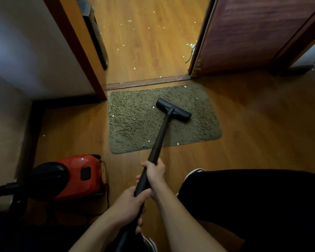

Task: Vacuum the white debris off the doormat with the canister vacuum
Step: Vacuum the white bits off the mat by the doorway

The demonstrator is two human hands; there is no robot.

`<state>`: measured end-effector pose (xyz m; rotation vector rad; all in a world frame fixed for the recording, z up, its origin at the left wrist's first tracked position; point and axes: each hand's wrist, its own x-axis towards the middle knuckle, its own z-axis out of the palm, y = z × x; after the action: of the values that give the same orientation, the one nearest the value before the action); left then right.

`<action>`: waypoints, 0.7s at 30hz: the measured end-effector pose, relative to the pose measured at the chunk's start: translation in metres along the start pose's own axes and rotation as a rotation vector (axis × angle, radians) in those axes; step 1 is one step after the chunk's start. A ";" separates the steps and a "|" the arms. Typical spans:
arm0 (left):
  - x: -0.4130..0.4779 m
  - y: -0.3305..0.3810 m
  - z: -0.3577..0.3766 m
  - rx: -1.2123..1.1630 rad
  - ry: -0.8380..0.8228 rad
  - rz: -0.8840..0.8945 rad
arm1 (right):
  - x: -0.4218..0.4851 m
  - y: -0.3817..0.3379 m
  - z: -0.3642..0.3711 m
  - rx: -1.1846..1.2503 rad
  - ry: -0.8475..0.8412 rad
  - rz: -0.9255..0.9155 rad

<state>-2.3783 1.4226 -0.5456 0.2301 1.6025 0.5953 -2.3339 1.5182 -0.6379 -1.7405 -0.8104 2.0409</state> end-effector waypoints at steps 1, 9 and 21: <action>-0.001 0.000 0.000 -0.005 0.010 0.000 | -0.001 0.000 0.002 0.003 -0.016 0.004; 0.004 0.004 0.027 -0.005 -0.047 -0.022 | -0.002 -0.008 -0.032 0.024 0.039 -0.013; -0.003 -0.006 0.028 0.010 -0.036 -0.012 | -0.015 -0.001 -0.039 0.023 0.038 -0.015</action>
<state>-2.3494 1.4226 -0.5463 0.2377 1.5712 0.5707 -2.2935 1.5180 -0.6291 -1.7494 -0.7833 1.9937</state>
